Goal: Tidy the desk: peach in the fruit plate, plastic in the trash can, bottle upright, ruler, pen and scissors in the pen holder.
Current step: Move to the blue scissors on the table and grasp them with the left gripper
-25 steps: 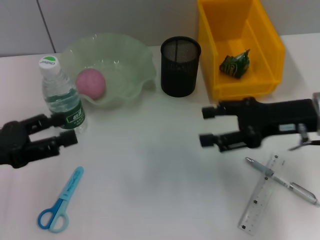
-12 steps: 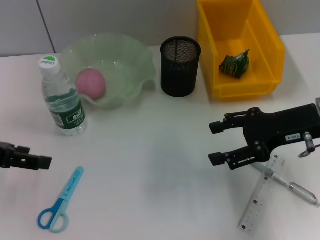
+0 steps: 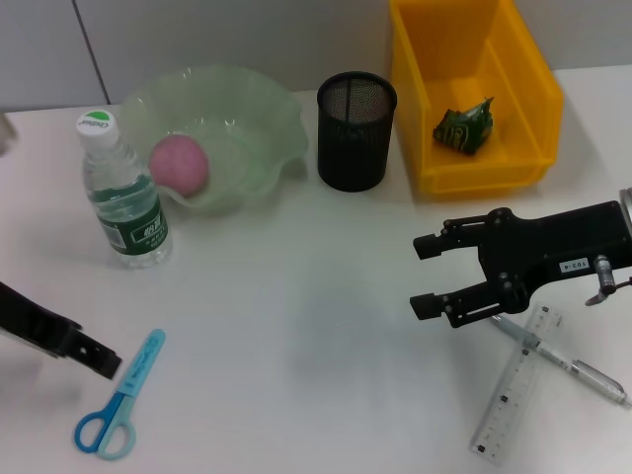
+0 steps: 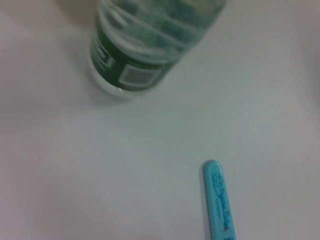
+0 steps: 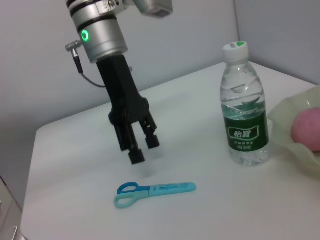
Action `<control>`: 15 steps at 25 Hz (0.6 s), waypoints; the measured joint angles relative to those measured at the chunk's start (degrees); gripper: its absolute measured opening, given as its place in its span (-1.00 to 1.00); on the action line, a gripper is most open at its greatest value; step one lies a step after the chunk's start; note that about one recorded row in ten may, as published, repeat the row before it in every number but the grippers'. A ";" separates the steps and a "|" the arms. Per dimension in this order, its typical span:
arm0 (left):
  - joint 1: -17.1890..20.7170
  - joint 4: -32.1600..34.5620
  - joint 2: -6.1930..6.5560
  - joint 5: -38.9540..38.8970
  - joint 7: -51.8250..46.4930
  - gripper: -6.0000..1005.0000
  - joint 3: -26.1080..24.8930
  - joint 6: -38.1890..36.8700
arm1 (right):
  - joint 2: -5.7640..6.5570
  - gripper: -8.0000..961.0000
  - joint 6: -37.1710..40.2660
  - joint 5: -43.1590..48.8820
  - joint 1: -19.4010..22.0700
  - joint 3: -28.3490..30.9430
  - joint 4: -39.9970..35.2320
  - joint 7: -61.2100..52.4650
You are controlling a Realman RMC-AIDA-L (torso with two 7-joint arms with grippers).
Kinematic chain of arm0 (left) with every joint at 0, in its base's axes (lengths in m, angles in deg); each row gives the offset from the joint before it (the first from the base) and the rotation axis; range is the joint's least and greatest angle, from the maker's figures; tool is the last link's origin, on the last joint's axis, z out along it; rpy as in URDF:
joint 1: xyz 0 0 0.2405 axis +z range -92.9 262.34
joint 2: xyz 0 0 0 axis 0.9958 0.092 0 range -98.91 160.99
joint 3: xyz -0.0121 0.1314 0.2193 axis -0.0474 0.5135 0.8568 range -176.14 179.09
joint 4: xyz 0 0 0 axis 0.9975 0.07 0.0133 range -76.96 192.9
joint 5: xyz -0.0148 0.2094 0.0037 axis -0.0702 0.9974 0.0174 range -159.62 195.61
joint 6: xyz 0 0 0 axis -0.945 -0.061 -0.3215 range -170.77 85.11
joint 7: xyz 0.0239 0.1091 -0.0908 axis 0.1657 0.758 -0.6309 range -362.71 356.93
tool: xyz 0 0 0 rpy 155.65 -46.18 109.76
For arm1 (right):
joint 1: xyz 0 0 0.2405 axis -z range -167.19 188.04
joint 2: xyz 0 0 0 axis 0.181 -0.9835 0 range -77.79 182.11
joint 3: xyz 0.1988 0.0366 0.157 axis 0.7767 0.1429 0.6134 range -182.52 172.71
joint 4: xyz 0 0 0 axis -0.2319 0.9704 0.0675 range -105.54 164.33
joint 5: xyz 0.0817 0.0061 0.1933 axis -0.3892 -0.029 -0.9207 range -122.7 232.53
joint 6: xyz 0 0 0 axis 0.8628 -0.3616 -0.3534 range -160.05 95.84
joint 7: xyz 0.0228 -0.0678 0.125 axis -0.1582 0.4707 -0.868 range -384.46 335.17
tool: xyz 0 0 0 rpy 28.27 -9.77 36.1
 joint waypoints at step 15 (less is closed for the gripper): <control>-1.63 -3.51 -0.17 0.92 -8.75 0.61 10.21 5.21 | -0.15 0.74 -2.35 0.00 0.14 -0.31 1.09 0.86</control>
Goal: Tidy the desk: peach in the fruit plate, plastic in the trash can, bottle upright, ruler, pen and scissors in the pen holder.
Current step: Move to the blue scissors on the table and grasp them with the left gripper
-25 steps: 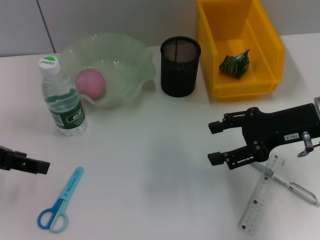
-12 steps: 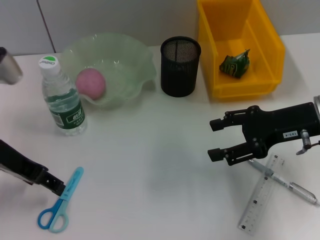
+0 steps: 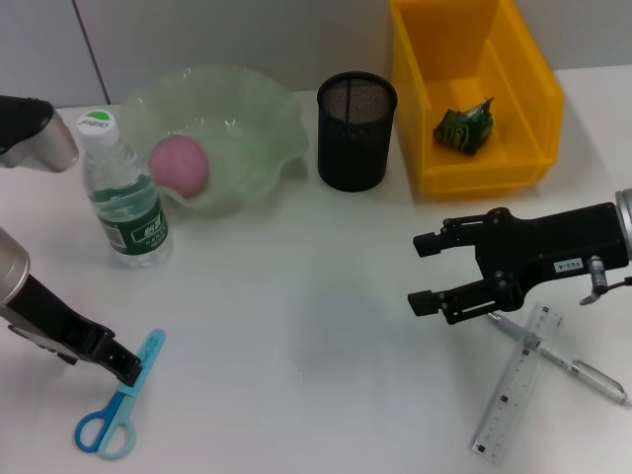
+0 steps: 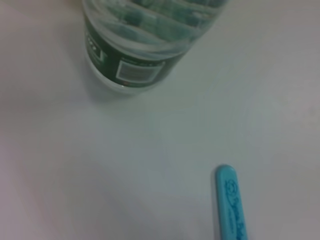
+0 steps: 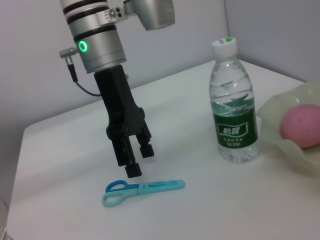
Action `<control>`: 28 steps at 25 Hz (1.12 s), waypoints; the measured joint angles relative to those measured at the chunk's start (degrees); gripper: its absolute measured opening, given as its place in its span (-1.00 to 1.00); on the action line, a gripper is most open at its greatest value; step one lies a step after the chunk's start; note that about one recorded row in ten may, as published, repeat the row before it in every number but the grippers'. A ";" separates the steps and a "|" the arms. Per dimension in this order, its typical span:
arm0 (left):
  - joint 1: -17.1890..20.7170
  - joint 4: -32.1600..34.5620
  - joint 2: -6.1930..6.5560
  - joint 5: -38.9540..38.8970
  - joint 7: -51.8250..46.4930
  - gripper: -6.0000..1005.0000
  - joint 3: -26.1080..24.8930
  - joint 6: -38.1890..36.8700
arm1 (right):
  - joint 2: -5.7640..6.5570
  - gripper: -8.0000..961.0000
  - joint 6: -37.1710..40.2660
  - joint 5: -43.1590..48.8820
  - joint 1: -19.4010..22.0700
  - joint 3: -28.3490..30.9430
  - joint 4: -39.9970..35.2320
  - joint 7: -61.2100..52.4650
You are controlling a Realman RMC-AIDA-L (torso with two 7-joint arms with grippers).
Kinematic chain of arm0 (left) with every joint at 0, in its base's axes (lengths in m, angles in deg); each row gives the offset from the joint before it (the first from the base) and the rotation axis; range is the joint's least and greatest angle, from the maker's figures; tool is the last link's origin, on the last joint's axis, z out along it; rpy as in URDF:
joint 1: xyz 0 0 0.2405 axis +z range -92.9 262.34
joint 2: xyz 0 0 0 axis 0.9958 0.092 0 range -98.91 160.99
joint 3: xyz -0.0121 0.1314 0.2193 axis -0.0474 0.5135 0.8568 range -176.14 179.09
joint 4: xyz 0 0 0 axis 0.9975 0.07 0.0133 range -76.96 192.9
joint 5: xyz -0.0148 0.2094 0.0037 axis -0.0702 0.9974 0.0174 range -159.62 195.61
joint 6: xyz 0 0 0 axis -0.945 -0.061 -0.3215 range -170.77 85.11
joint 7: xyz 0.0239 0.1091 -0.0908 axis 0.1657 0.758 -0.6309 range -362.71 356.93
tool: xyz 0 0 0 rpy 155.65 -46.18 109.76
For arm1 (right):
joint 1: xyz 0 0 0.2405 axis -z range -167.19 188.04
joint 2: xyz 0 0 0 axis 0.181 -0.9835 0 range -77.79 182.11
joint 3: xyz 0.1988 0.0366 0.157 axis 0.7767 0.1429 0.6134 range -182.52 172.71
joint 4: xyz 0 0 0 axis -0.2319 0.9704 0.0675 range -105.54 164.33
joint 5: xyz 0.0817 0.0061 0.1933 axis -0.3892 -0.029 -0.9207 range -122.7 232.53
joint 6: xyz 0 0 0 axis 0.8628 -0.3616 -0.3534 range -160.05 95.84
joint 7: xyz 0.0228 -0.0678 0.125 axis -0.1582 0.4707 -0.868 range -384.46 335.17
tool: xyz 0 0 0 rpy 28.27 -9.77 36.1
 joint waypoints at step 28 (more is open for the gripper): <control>-4.70 -9.83 -0.10 3.24 -0.29 0.54 2.71 7.72 | -0.44 0.73 -3.67 -0.01 -1.38 0.07 3.29 -0.01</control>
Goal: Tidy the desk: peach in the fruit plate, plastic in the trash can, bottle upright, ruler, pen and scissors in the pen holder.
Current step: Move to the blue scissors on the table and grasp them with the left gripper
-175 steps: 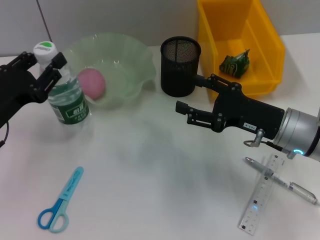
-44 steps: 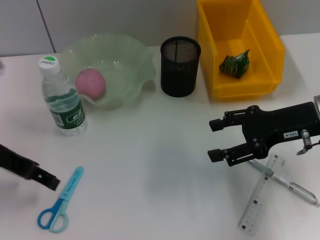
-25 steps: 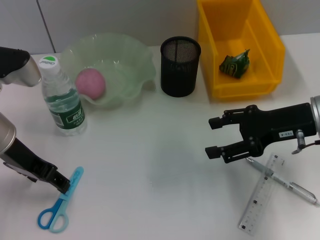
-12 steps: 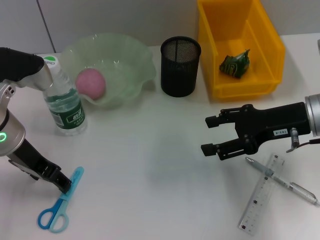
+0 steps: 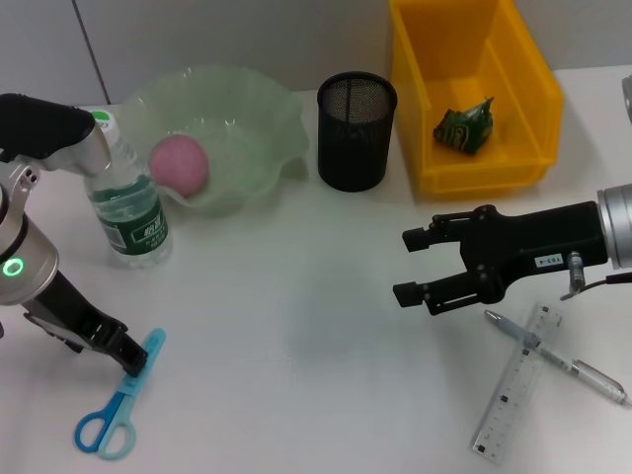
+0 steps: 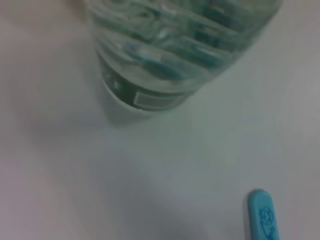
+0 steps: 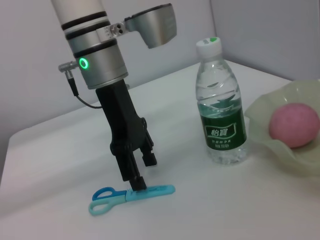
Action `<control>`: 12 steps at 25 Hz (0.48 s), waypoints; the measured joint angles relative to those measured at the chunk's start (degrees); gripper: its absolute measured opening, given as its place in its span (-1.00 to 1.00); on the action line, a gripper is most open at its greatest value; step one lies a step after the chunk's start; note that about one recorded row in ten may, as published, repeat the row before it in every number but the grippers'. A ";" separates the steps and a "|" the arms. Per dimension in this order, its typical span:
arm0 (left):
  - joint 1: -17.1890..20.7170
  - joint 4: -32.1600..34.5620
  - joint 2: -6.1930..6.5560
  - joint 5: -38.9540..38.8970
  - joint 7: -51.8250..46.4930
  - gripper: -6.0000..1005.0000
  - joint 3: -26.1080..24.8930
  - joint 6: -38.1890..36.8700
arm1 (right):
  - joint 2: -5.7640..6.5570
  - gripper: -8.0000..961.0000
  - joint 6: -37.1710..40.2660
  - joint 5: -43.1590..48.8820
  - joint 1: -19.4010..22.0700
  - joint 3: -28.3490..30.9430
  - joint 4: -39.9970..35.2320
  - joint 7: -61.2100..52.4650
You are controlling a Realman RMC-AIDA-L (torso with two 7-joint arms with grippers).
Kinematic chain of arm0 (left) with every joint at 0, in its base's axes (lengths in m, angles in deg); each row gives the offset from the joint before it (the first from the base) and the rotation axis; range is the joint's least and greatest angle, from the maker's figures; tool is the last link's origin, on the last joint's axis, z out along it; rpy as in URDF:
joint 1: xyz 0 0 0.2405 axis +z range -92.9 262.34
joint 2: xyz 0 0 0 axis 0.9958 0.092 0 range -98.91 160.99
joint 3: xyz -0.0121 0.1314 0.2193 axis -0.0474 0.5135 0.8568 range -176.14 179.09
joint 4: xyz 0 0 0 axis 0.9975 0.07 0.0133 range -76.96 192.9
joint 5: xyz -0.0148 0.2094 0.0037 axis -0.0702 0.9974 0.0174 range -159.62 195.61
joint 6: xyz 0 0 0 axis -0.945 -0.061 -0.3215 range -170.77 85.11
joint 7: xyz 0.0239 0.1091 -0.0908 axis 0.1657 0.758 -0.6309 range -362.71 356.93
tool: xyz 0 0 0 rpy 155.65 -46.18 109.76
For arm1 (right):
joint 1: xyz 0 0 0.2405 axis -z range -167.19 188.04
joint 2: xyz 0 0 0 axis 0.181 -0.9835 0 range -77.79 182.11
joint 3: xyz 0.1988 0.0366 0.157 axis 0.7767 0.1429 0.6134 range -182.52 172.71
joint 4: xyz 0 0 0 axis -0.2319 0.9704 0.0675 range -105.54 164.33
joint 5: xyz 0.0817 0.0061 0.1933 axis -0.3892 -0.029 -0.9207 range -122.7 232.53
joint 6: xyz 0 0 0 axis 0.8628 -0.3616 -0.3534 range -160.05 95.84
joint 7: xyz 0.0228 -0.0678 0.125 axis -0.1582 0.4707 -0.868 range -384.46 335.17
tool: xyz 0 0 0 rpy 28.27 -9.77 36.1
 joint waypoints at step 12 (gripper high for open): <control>-1.00 -0.80 -0.11 0.23 -0.71 0.51 0.29 -0.48 | 0.69 0.73 -1.66 0.00 -1.01 0.06 3.85 0.04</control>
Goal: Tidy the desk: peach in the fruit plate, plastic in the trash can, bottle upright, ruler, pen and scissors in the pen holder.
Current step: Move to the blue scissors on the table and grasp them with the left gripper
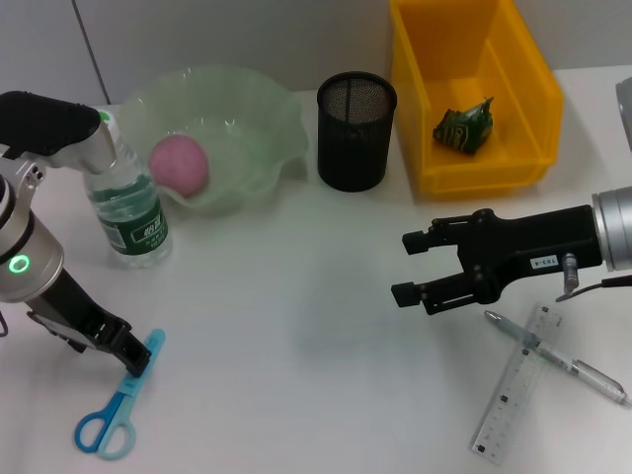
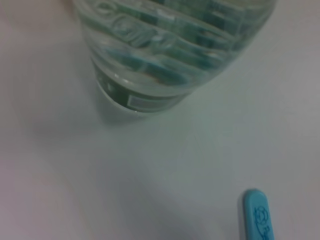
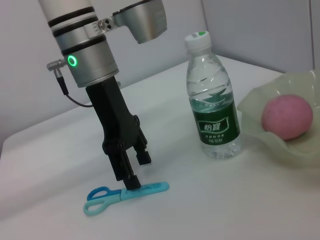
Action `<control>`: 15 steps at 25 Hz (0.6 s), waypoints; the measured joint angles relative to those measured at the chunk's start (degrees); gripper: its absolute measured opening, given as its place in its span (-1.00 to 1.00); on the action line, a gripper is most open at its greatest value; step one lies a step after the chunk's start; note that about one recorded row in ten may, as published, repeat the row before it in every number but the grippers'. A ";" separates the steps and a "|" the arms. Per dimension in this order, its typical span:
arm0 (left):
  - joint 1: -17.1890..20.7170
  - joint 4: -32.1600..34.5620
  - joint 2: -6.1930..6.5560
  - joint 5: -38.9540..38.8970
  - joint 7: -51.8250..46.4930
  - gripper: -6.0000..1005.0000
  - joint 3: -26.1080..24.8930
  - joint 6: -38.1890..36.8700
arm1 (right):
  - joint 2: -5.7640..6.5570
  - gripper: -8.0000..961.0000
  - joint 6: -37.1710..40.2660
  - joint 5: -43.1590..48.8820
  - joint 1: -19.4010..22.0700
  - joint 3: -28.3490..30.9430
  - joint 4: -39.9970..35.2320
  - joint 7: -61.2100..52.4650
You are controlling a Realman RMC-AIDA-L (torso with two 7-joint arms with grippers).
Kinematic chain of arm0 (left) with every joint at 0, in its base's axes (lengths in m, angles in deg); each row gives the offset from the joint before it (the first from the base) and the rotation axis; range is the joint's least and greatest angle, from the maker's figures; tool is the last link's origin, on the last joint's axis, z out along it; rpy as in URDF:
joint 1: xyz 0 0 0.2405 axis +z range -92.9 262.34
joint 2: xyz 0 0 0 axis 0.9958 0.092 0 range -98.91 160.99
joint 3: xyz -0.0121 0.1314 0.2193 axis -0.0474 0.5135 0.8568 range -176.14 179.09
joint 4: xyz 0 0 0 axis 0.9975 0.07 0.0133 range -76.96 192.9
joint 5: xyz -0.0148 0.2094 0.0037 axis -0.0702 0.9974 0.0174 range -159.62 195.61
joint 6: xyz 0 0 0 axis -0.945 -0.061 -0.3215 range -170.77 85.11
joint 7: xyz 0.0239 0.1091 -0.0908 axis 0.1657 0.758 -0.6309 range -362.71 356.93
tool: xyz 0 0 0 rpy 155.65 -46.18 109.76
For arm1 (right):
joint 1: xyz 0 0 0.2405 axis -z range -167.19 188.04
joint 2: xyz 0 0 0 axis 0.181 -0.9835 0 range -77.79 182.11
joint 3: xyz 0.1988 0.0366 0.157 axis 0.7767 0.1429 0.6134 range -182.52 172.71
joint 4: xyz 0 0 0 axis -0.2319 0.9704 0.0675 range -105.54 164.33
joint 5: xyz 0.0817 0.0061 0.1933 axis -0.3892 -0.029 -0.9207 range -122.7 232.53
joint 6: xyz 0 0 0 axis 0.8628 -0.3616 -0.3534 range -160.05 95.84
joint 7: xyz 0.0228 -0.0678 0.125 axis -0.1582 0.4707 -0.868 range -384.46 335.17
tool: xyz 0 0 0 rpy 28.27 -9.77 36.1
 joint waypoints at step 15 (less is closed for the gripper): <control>-0.92 -1.39 -0.06 -0.61 -0.50 0.47 0.05 -0.72 | 0.62 0.73 -0.14 0.00 -0.62 0.12 1.88 -0.57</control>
